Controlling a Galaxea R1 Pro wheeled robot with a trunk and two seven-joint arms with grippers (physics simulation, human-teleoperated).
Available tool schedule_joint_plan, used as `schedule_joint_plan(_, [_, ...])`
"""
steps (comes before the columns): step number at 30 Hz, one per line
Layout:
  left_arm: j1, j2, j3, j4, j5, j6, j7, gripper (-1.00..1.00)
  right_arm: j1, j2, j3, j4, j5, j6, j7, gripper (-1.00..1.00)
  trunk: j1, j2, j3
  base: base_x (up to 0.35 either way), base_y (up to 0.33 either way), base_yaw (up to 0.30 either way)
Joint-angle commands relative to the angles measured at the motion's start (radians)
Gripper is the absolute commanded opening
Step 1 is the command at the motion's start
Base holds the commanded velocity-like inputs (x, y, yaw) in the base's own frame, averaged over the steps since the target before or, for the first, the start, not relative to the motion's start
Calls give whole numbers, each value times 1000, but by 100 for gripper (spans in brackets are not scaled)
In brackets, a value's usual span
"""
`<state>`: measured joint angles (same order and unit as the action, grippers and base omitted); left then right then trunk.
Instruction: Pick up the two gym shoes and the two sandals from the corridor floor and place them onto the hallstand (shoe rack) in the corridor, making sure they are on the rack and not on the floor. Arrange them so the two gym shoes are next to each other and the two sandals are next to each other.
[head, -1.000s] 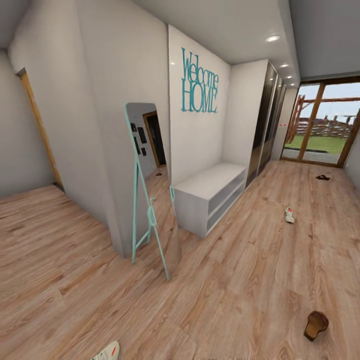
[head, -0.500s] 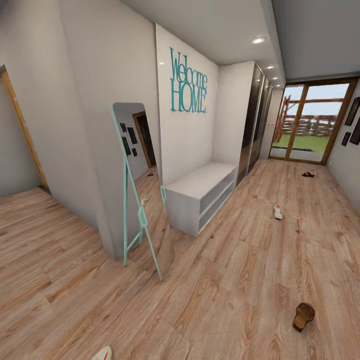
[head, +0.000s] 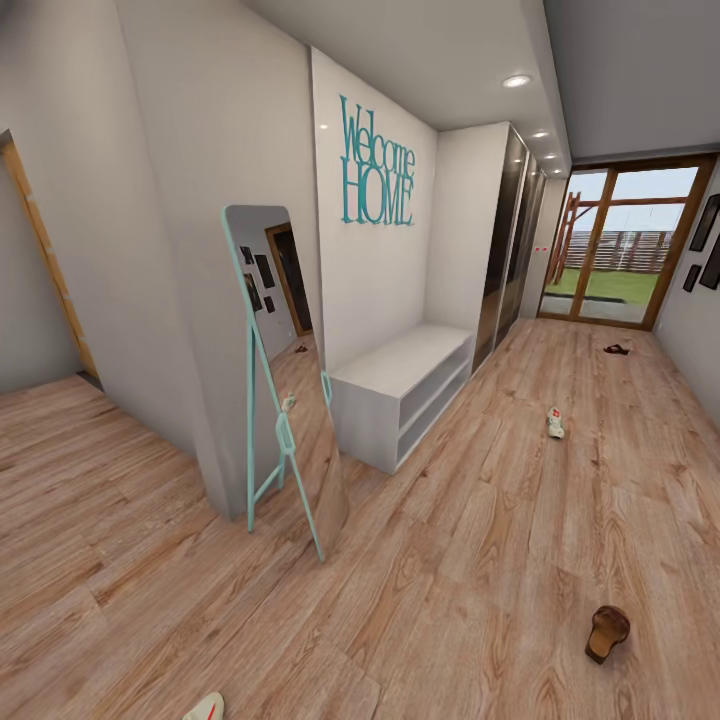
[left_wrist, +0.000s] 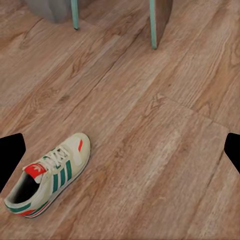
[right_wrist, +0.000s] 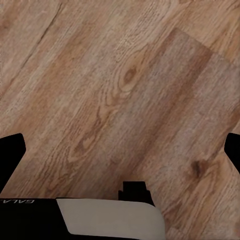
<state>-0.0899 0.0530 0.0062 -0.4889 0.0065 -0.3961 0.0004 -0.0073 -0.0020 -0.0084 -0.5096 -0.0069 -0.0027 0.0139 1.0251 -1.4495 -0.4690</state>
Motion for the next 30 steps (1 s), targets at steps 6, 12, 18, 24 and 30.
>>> schedule_joint_plan(6, [-1, 1, 0, 1, -1, -3, -2, 100, 0, 0, -1, 0, -1, 0, 1, 100, 0, -1, -1, 0, 0, -105])
schedule_joint_plan(12, [-1, 1, -1, 0, -4, -2, -2, 100, 0, 0, -1, 0, -1, 0, 2, 100, 0, -1, -1, 0, 0, -260])
schedule_joint_plan(18, [-1, 1, 0, 0, -4, -1, -3, 100, 0, 0, -1, 2, -1, 1, 3, 100, 0, -1, -1, 0, 35, -293])
schedule_joint_plan(24, [-1, 1, 1, 0, -2, -1, -2, 100, 0, 0, 0, 2, -1, 1, 3, 100, 0, -1, -1, 0, 219, -299])
schedule_joint_plan(30, [-1, 1, 1, 0, -2, -1, -1, 100, 0, 0, 0, 2, -2, 1, 3, 100, 0, -1, -1, 0, 300, -300])
